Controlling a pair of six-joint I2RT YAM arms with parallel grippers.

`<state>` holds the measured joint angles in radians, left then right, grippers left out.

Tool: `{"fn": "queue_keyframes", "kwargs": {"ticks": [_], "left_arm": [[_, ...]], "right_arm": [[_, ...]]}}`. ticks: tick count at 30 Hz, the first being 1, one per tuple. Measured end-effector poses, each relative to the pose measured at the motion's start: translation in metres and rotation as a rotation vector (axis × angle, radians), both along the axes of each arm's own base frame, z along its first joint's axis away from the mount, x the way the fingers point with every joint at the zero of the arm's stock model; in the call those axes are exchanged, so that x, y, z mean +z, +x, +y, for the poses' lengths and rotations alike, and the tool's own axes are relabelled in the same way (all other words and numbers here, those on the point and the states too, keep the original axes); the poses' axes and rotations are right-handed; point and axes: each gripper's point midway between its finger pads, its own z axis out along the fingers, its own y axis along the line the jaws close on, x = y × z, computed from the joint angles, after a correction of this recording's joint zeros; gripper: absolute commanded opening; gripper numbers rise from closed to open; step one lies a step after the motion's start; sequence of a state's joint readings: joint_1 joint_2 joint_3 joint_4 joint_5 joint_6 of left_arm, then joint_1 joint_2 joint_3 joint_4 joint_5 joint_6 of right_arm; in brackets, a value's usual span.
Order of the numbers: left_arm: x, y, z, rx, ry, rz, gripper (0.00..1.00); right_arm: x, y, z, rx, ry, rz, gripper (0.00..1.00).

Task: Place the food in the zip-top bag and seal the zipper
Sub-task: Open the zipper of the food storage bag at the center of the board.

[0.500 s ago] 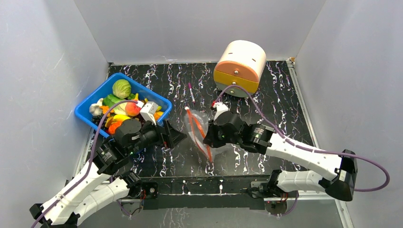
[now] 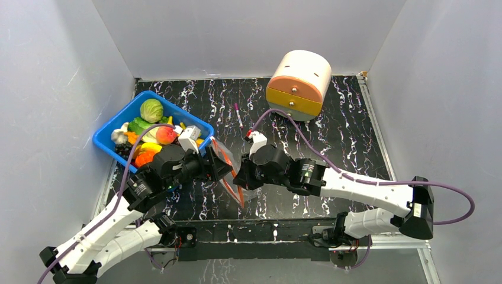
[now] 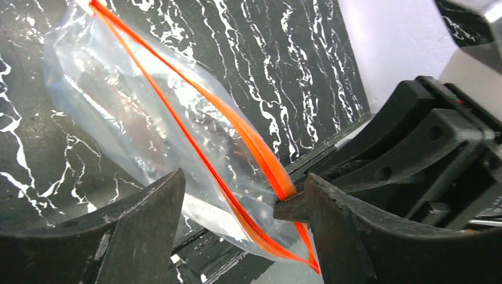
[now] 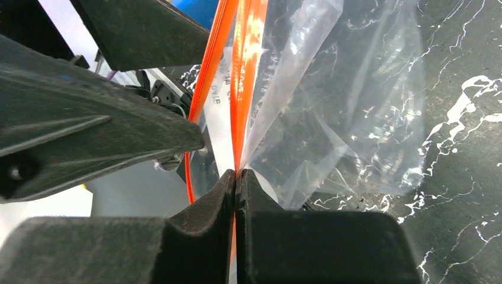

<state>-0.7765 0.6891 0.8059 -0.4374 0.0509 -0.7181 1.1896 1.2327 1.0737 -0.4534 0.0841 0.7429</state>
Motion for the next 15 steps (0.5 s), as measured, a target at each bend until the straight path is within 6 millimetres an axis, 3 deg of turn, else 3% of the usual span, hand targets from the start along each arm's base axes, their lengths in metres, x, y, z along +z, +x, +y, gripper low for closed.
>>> {"fn": "queue_keyframes", "kwargs": {"ticks": [6, 12, 15], "left_arm": [[-0.014, 0.002, 0.001, 0.004, 0.052, 0.031, 0.41], [-0.03, 0.003, 0.0, -0.003, 0.109, 0.072, 0.21], [-0.033, 0.004, 0.002, 0.0, 0.121, 0.073, 0.04]], "right_arm": [[0.004, 0.005, 0.004, -0.034, 0.048, -0.007, 0.0], [0.005, 0.005, -0.004, -0.066, 0.089, -0.014, 0.0], [0.009, 0.006, -0.008, -0.078, 0.106, -0.026, 0.0]]}}
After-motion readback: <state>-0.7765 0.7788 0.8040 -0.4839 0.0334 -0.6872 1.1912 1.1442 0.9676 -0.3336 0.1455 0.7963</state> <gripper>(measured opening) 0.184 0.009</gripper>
